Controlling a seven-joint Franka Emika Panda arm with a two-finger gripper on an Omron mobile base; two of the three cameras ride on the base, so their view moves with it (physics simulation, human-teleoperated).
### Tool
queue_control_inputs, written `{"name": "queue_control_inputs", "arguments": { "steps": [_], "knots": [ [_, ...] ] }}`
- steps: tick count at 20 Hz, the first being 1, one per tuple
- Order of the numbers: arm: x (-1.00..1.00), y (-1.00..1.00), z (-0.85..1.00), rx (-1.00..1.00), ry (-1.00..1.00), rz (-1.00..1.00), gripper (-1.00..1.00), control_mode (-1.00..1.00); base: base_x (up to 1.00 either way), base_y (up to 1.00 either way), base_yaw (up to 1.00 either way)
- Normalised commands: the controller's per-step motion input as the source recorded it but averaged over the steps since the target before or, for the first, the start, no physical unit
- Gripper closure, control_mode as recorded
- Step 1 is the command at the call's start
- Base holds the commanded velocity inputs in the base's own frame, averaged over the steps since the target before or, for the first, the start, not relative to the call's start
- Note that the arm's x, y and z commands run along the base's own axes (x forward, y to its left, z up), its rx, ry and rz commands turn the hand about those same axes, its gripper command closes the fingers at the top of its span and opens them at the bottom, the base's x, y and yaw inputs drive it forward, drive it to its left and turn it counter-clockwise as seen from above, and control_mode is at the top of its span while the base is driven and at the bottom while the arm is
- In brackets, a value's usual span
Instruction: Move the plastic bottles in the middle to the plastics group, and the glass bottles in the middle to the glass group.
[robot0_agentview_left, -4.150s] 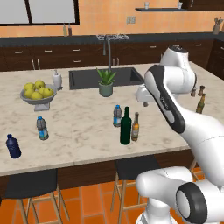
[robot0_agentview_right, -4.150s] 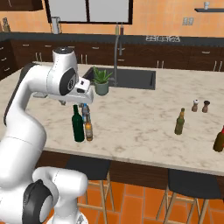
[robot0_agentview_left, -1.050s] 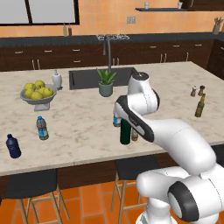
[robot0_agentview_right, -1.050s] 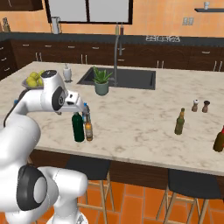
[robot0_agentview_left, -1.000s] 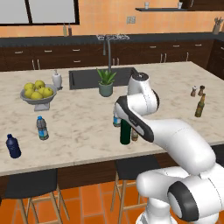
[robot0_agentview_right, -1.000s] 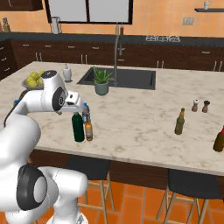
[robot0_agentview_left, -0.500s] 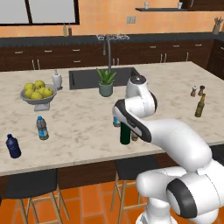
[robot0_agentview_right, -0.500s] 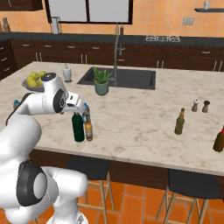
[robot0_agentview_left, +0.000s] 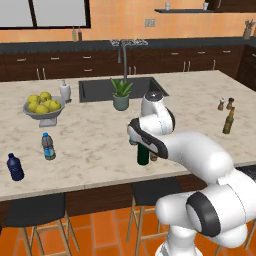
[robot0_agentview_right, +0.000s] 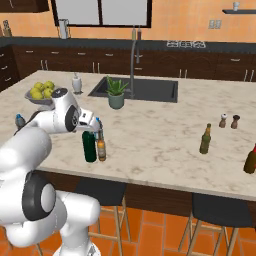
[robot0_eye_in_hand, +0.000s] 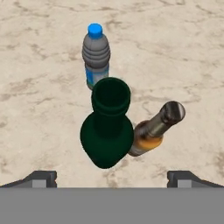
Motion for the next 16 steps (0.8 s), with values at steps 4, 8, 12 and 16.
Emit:
{"name": "queue_control_inputs", "arguments": {
  "steps": [4, 8, 12, 16],
  "knots": [
    [0.21, 0.00, -0.19, 0.00, 0.00, -0.03, -1.00, -1.00, 0.00, 0.00, 0.00],
    [0.23, 0.00, -0.16, 0.00, 0.00, -0.03, -1.00, -1.00, 0.00, 0.00, 0.00],
    [0.16, 0.00, -0.12, 0.00, 0.00, -0.02, -1.00, -1.00, 0.00, 0.00, 0.00],
    [0.14, 0.00, -0.16, 0.00, 0.00, -0.01, -1.00, -1.00, 0.00, 0.00, 0.00]
  ]
}}
